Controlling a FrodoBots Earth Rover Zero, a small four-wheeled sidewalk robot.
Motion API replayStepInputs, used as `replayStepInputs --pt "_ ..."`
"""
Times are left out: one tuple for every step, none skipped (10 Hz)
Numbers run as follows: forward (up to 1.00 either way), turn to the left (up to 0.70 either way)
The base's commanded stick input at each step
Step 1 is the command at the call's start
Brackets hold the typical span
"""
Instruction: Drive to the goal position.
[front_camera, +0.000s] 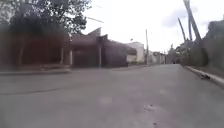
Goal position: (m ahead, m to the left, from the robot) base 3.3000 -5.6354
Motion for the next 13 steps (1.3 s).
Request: replayStepInputs --pt "1.00 0.00" --pt "1.00 0.00" --pt "1.00 -0.28" --pt "1.00 -0.40" --pt "1.00 -0.40" --pt "1.00 -0.40" --pt "1.00 -0.40" --pt "1.00 -0.40" --pt "1.00 -0.40" --pt "1.00 -0.40" --pt "1.00 -0.40" --pt "1.00 -0.40" --pt "1.00 -0.40"
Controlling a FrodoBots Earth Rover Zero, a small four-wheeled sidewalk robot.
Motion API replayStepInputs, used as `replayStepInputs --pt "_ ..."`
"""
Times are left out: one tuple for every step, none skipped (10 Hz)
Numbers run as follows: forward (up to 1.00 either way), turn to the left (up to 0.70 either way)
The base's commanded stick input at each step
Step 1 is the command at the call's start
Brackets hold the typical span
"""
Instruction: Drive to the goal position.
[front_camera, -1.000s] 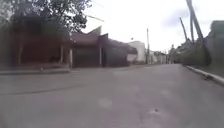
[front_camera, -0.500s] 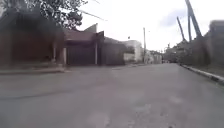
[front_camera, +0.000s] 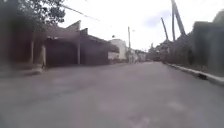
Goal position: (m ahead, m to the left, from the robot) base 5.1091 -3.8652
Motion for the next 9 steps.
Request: replayStepInputs --pt "1.00 -0.40" --pt "1.00 -0.40" --pt "1.00 -0.40" --pt "1.00 -0.34" --pt "1.00 -0.05" --pt "1.00 0.00" --pt "1.00 0.00" --pt "1.00 0.00" --pt "1.00 0.00"
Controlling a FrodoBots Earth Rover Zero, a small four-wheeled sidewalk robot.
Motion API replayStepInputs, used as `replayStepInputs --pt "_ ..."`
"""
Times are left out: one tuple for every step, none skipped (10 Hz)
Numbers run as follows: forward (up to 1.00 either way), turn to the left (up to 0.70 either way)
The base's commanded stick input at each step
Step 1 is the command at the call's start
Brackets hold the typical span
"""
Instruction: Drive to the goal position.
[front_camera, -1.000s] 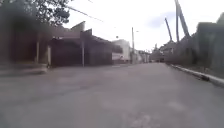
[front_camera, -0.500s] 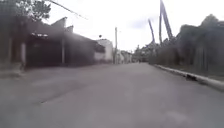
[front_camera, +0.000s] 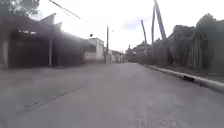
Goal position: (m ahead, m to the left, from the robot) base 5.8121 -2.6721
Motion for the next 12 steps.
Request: replayStepInputs --pt "1.00 0.00" --pt "1.00 0.00" --pt "1.00 0.00" --pt "1.00 0.00" --pt "1.00 0.00" --pt "1.00 0.00" --pt "1.00 0.00" --pt "1.00 0.00" --pt "1.00 0.00" --pt "1.00 0.00" --pt "1.00 0.00" --pt "1.00 0.00"
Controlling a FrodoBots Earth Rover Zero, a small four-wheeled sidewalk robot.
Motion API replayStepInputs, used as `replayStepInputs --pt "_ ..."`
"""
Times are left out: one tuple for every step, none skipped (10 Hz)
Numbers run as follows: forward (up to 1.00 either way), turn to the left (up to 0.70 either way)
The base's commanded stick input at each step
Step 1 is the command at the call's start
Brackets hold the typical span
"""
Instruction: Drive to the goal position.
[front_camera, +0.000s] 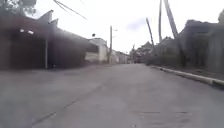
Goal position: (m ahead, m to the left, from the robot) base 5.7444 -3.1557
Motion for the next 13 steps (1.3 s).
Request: replayStepInputs --pt "1.00 -0.27" --pt "1.00 -0.38" --pt "1.00 -0.40" --pt "1.00 -0.40" --pt "1.00 -0.40" --pt "1.00 -0.40" --pt "1.00 -0.40" --pt "1.00 -0.40" --pt "1.00 -0.40" --pt "1.00 -0.40" --pt "1.00 -0.40" --pt "1.00 -0.40" --pt "1.00 -0.40"
